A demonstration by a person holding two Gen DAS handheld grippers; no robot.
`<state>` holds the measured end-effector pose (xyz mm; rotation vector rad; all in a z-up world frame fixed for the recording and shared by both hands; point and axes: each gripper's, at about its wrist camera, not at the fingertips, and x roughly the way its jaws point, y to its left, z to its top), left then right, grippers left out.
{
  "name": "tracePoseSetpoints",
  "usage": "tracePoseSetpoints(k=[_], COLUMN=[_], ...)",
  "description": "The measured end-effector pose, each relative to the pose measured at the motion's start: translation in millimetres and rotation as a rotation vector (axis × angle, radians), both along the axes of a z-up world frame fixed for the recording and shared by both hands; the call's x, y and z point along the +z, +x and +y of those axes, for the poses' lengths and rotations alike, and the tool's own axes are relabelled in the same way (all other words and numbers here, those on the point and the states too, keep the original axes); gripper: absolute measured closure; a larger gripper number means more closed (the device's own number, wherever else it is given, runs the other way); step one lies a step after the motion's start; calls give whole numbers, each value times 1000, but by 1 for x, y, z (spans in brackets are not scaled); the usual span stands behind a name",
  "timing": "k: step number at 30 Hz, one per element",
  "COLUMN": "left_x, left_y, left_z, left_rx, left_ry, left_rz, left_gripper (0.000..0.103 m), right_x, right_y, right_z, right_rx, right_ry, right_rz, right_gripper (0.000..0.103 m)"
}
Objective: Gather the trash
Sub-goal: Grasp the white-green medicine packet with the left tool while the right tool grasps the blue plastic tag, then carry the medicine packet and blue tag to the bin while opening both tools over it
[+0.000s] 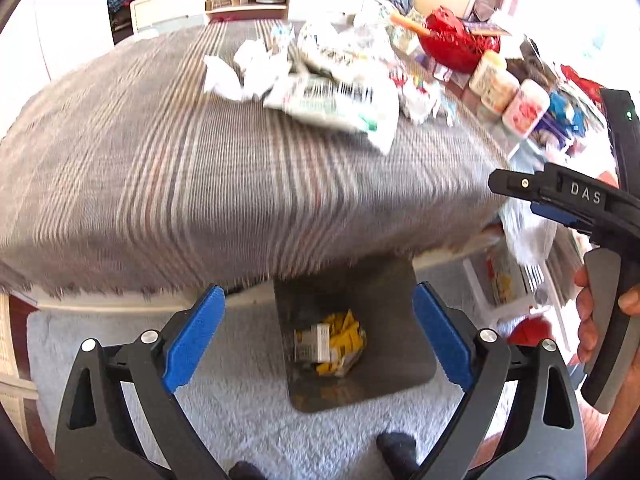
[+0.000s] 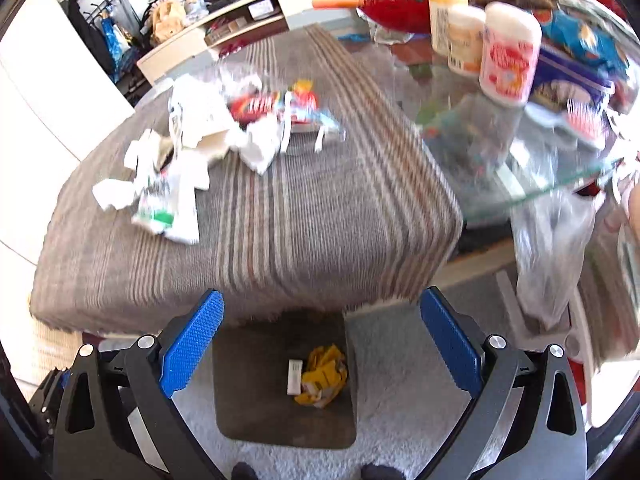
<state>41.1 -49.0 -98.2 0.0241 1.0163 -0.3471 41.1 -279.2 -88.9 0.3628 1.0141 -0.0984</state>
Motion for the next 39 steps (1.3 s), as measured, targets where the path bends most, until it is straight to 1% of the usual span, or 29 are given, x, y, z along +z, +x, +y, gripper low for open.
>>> tracePoseSetpoints(k=[4,5,7,9,12,17,21,23,25,26,27,30,32,33,34,35,36,37,38,39], left_x=[11,14,17,20,19,13,1,-5,-11,-13,-14,-16,-17,-16,-16,-15,-14,-14,-13,-13], left_y=[26,34,46,61,78,101,115,120,124,126,128,132,134,135,136,136,137,137,138,139], left_z=[-10,-14,-19,-25,-34,-51,-62,-66,-67,-67,-67,-69,-70,-71,-71,-71,-70,-69,-68,-68], left_rx=[22,28,37,53,68,63,60,54,49,48,49,42,40,41,45,48,51,51,50,48], left_ry=[-3,-6,-11,-10,-1,9,28,41,41,35,33,48,53,50,50,49,45,40,36,32], left_rz=[-23,-29,-39,-45,-53,-58,-49,-42,-34,-32,-30,-46,-57,-61,-66,-71,-75,-77,-77,-77], left_gripper=[13,13,13,13,13,13,13,13,13,13,13,15,19,22,28,31,38,44,47,52], right_x=[9,9,8,3,-4,-16,-20,-21,-22,-22,-21,-21,-21,-21,-22,-22,-21,-21,-21,-21], right_y=[19,25,37,52,70,92,108,113,117,118,119,124,124,124,123,123,122,122,121,120], right_z=[-12,-15,-20,-23,-22,-25,-21,-20,-18,-18,-18,-19,-18,-19,-20,-23,-27,-30,-33,-36], right_rx=[-22,-26,-26,-8,23,49,66,70,75,74,74,75,75,74,71,65,58,55,51,43], right_ry=[-26,-35,-50,-63,-96,-97,-149,-158,-180,-183,-173,-169,-190,-191,-190,-187,-176,-161,-147,-138], right_rz=[-32,-40,-46,-38,-30,-37,-48,-53,-55,-57,-64,-72,-76,-79,-81,-82,-82,-83,-84,-84], right_gripper=[4,6,13,26,37,38,38,38,38,42,47,61,67,71,74,79,83,83,83,83])
